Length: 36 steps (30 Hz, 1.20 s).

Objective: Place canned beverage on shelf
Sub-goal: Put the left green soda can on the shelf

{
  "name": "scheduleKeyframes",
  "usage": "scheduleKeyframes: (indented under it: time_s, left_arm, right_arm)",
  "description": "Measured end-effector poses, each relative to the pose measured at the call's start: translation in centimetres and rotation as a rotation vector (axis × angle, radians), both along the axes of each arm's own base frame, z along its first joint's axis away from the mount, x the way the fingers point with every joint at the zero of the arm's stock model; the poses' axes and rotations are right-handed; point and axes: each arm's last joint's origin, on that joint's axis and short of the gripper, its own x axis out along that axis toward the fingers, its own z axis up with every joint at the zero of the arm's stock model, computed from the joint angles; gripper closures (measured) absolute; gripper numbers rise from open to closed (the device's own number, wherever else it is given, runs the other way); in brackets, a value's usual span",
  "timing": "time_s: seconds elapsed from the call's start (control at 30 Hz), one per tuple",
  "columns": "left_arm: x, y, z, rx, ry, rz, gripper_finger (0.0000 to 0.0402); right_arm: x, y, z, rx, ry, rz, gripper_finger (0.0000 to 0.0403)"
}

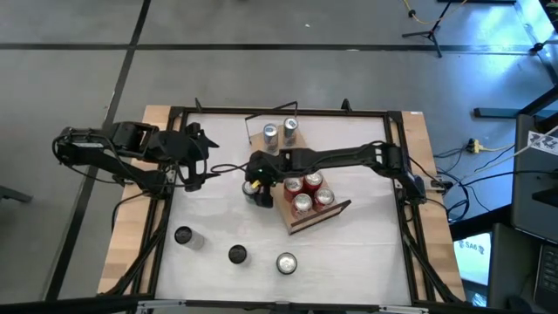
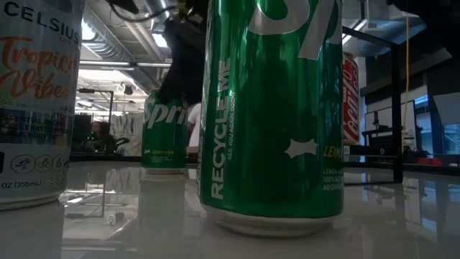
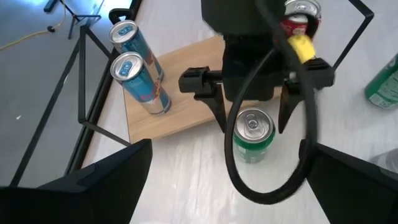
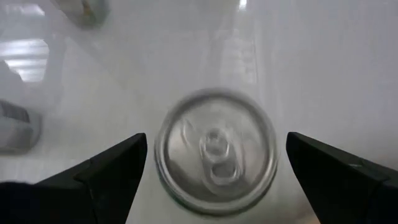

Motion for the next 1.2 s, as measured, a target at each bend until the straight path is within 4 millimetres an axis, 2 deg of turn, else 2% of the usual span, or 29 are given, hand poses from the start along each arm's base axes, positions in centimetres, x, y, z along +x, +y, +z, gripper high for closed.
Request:
scheduleKeyframes:
  time_s: [0.17,0.37,0.7,0.87,1.03,1.2]
  left_arm:
    - [0.00,0.00,0.00,0.000,0.000,0.000,0.0008]
    - [0.00,0.00,-0.01,0.000,0.001,-0.001,0.0008]
    - [-0.01,0.00,-0.01,0.000,0.001,0.000,0.0008]
    - [-0.01,0.00,-0.01,0.000,0.001,-0.001,0.0008]
    - [-0.01,0.00,-0.01,0.000,0.001,-0.001,0.0008]
    - [-0.01,0.00,-0.01,0.000,0.001,-0.001,0.0008]
  right_arm:
    - [0.13,0.00,-0.84,0.001,0.024,0.000,0.0024]
    - [0.18,0.00,-0.82,0.001,0.019,0.000,0.0028]
    - [0.20,0.06,-0.79,0.015,0.015,0.014,0.0116]
    - [0.20,0.10,-0.78,0.028,0.015,0.025,0.0115]
    - [0.19,0.13,-0.78,0.036,0.015,0.031,0.0093]
    - [0.18,0.15,-0.78,0.056,0.016,0.045,0.0112]
